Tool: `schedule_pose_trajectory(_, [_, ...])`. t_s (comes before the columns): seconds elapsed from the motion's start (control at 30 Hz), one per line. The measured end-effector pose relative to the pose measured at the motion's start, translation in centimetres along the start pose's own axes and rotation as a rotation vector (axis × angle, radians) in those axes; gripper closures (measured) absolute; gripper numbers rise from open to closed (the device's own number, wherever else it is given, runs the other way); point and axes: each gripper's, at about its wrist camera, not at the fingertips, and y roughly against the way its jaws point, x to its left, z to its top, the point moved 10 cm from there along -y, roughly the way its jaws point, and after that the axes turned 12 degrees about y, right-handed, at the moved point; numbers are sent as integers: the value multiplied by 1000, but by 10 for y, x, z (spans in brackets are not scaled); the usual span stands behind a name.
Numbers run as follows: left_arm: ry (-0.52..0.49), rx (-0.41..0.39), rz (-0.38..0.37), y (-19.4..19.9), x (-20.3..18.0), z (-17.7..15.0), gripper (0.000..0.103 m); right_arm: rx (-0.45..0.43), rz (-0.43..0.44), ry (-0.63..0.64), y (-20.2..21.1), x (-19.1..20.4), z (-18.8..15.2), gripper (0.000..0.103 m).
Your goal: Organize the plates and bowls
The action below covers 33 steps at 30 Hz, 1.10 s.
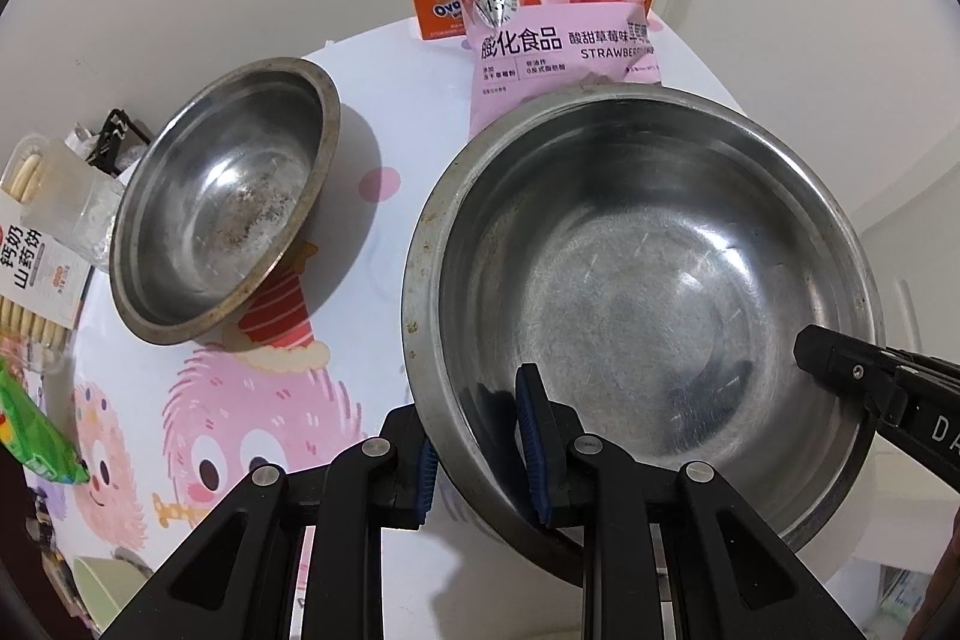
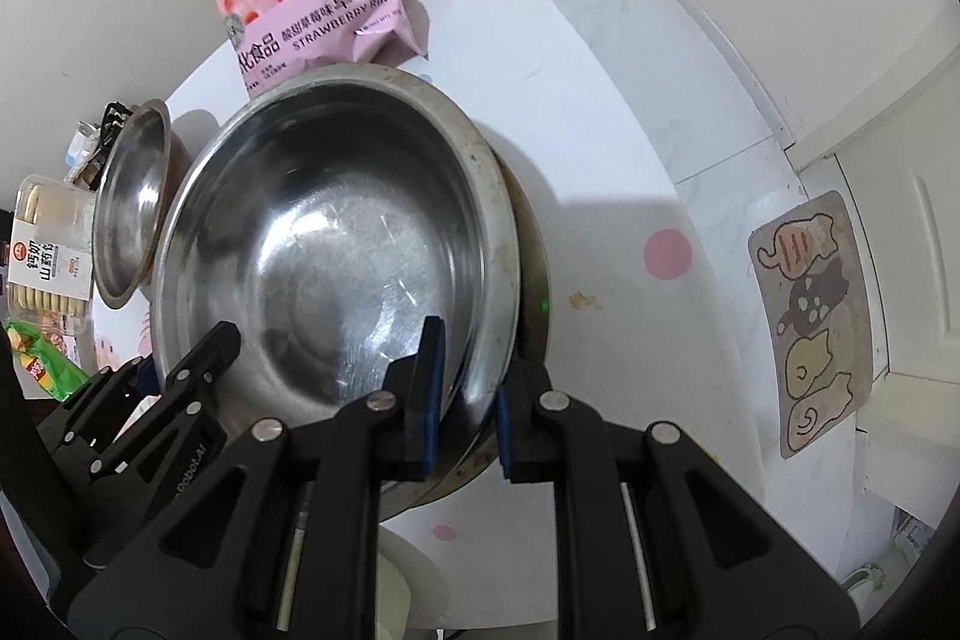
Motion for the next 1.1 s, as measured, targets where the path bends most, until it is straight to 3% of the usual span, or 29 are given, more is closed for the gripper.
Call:
schedule_pose_trajectory(0.27, [11, 17, -11, -4, 0, 0, 78, 9, 22, -22, -2, -3, -2, 85])
schedule_pose_trajectory(0.33, [21, 30, -16, -5, 1, 0, 72, 15, 31, -38, -1, -4, -3, 84])
schedule_pose_trajectory(0.4, [30, 18, -19, -2, 3, 1, 59, 7, 46, -55, 3, -2, -3, 77])
schedule_pose_trajectory(0.43, [30, 12, -22, 0, 4, 1, 45, 2, 53, -60, 4, -1, -3, 71])
schedule_pose_trajectory(0.47, [30, 3, -25, 3, 5, 3, 38, -4, 53, -60, 6, 1, -2, 62])
schedule_pose_trajectory(0.5, [32, -4, -27, 6, 5, 3, 37, -11, 50, -55, 8, 3, -1, 57])
schedule_pose_trajectory(0.57, [32, -16, -23, 10, 7, 5, 35, -34, -5, -34, 15, 5, 1, 30])
schedule_pose_trajectory(0.6, [30, -17, -20, 12, 8, 6, 35, -54, -29, -26, 18, 5, 3, 28])
schedule_pose_trajectory(0.87, [34, -36, -21, 33, 22, 4, 34, -100, -63, -60, 37, 6, 2, 27])
schedule_pose_trajectory(1.1, [41, -73, -7, 63, 45, 7, 33, -96, 8, -109, 52, 30, -2, 26])
